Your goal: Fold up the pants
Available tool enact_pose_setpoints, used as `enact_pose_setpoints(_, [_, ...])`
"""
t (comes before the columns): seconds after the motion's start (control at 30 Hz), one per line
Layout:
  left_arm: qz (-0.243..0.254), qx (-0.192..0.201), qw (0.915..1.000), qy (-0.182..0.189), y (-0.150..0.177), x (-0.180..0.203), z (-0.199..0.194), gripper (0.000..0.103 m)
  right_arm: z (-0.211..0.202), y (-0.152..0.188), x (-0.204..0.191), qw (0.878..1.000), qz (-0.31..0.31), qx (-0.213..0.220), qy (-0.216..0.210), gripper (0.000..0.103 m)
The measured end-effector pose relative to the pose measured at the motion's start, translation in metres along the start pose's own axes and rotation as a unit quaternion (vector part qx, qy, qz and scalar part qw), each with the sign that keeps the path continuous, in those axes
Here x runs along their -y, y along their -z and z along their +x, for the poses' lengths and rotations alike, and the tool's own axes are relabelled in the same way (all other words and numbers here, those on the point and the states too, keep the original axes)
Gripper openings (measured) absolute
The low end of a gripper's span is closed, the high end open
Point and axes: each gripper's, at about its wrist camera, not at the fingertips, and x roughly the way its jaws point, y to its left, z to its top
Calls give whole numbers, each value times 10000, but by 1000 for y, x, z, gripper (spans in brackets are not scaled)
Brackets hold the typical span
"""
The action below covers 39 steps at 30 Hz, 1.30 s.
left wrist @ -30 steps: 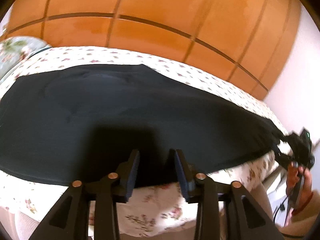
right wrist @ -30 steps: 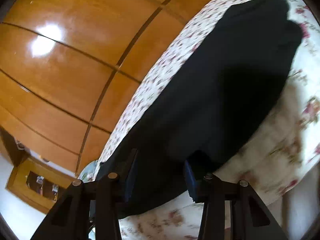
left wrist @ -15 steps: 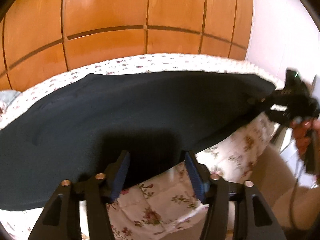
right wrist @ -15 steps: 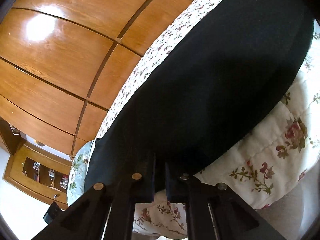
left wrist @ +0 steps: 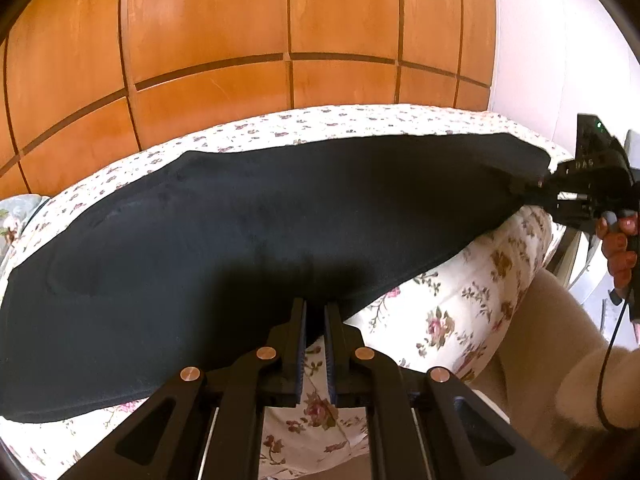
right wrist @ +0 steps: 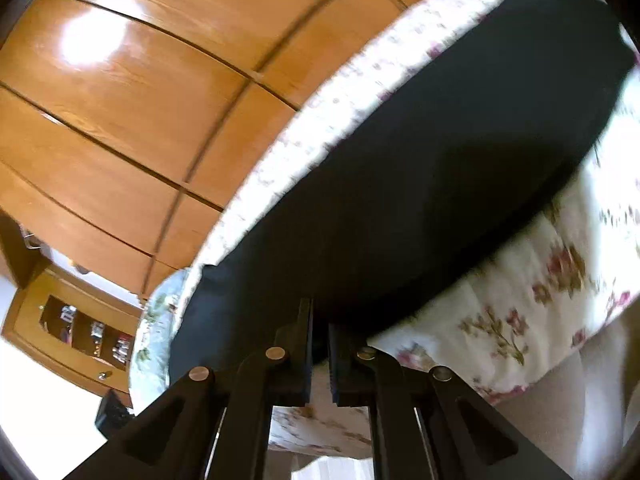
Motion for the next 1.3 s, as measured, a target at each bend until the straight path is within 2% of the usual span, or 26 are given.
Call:
enact_pose_setpoints(0.07, [-19, -9, 10000, -24, -1, -1, 1, 14, 5, 4, 8, 9999, 73, -67, 49, 6])
enact_pose_setpoints(0.13, [-85, -39, 10000, 16, -4, -3, 0, 22, -1, 3, 10, 9997, 203, -29, -135, 9])
enact_pose_setpoints(0.23, [-540, 57, 9979, 355, -10, -13, -15, 27, -22, 1, 5, 9997, -61, 126, -175, 13])
enact_pose_setpoints(0.27, [-762, 189, 9956, 521, -13, -20, -23, 28, -30, 1, 0, 9993, -227, 190, -223, 13])
enact_pose_setpoints(0.33, [-1106, 440, 9910, 614, -23, -35, -35, 32, -48, 0, -15, 9961, -739, 269, -407, 13])
enact_pose_setpoints(0.47, [-1452, 557, 9874, 292, -48, -66, -27, 34, -46, -6, -66, 9797, -1888, 3, -679, 13])
enact_pose_setpoints(0.6, [-1641, 144, 9861, -197, -73, -98, 12, 34, 9, -14, -115, 9640, -2544, -421, -653, 18])
enact_pose_setpoints(0.73, [-1786, -56, 9827, -493, -84, -128, 48, 34, 77, -24, -156, 9555, -2661, -924, -871, 20])
enact_pose_setpoints(0.83, [-1881, -262, 9786, -797, -73, -148, 69, 34, 131, -34, -187, 9510, -2610, -1257, -1078, 20])
enact_pose_setpoints(0.9, [-2065, -374, 9757, -635, -54, -159, 80, 34, 169, -41, -207, 9479, -2590, -1426, -1187, 25])
enact_pose_setpoints(0.93, [-2143, -122, 9752, -531, -46, -161, 77, 34, 186, -45, -214, 9471, -2566, -1517, -1194, 32])
enact_pose_setpoints(1.0, [-2226, 180, 9739, -415, -37, -161, 70, 34, 219, -46, -230, 9444, -2493, -1739, -1255, 35])
enact_pose_setpoints(1.17, [-2185, 304, 9747, -356, -30, -161, 70, 34, 286, -45, -244, 9339, -2391, -2409, -1121, 35])
enact_pose_setpoints(1.2, [-2234, 327, 9737, -308, -28, -163, 71, 34, 299, -42, -245, 9286, -2389, -2617, -1097, 35])
enact_pose_setpoints(1.3, [-2375, 338, 9706, -217, -29, -168, 71, 34, 319, -34, -246, 9168, -2306, -2956, -1372, 33])
